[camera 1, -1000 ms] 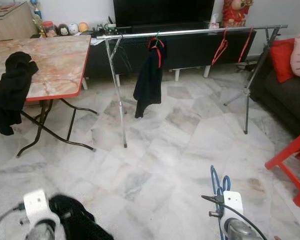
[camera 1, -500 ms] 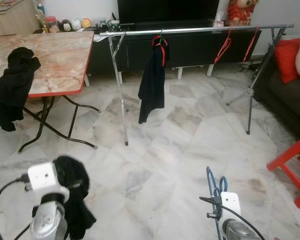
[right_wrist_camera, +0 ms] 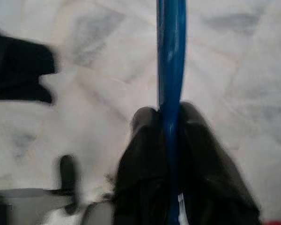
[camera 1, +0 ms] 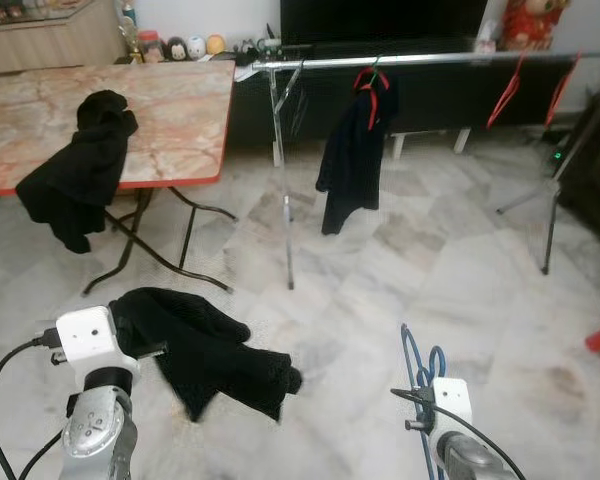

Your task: Hang hanger

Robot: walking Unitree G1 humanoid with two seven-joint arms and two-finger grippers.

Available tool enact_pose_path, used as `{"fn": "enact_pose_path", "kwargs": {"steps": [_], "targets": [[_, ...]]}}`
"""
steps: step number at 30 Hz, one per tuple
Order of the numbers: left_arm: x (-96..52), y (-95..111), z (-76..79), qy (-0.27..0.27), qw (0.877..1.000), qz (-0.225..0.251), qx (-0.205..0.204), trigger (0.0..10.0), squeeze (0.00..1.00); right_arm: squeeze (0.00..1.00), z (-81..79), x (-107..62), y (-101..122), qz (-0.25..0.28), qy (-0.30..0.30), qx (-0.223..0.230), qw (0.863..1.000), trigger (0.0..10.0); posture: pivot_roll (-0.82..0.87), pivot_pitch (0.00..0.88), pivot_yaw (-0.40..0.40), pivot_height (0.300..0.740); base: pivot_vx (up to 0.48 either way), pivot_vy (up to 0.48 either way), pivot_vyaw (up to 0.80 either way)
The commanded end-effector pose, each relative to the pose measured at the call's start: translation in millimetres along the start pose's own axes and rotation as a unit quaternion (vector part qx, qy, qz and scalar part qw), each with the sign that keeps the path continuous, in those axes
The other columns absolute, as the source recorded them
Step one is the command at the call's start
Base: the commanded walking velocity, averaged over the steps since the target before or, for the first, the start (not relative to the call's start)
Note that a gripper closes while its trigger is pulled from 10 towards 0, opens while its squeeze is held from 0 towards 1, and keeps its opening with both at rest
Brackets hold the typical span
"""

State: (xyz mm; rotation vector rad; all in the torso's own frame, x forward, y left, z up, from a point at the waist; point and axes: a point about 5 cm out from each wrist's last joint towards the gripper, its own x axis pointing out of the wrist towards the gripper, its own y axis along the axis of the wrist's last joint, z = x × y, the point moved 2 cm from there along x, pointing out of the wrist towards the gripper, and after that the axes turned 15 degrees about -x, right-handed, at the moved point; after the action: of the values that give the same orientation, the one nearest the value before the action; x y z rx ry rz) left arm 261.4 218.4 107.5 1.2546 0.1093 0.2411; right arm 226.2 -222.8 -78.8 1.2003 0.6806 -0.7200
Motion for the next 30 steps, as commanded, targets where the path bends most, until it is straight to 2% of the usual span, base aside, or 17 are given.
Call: {"fn": "enact_pose_path", "kwargs": {"steps": [1, 4, 13, 19, 22, 30], "targets": [[1.6, 7.1, 2.8, -0.005, 1.0, 0.011, 0.001, 10.0, 0.0, 0.0, -2.0, 0.5, 4.1, 0.006, 0.003, 0.002, 1.0, 10.0, -0.04, 0.0, 0.013, 0.74, 0.0, 0.42, 0.0], [1.6, 5.5, 3.5, -0.005, 1.0, 0.007, 0.0, 10.0, 0.0, 0.0, -3.3, 0.5, 3.8, 0.006, 0.007, -0.001, 1.0, 10.0, -0.04, 0.0, 0.014, 0.74, 0.0, 0.412, 0.0], [1.6, 3.7, 7.5, -0.009, 1.0, 0.001, -0.001, 10.0, 0.0, 0.0, -4.2, 0.4, 3.3, 0.006, 0.01, -0.002, 1.0, 10.0, -0.04, 0.0, 0.016, 0.74, 0.0, 0.365, 0.6], [2.1, 4.4, 7.8, -0.008, 1.0, 0.0, -0.002, 10.0, 0.0, 0.0, -3.9, 0.5, 3.5, 0.006, 0.009, 0.0, 1.0, 10.0, -0.04, 0.0, 0.015, 0.74, 0.0, 0.363, 0.0], [1.6, 3.5, 2.5, 0.004, 1.0, -0.003, 0.001, 10.0, 0.0, 0.0, -4.8, 0.6, 4.5, 0.006, 0.015, -0.005, 1.0, 10.0, -0.03, 0.0, 0.01, 0.74, 0.0, 0.36, 0.0], [3.4, 3.3, 0.8, 0.008, 1.0, -0.008, -0.013, 10.0, 0.0, 0.0, -8.6, 0.8, 6.6, 0.011, 0.027, -0.001, 1.0, 10.0, -0.03, 0.0, 0.013, 0.74, 0.0, 0.0, 0.0]]}}
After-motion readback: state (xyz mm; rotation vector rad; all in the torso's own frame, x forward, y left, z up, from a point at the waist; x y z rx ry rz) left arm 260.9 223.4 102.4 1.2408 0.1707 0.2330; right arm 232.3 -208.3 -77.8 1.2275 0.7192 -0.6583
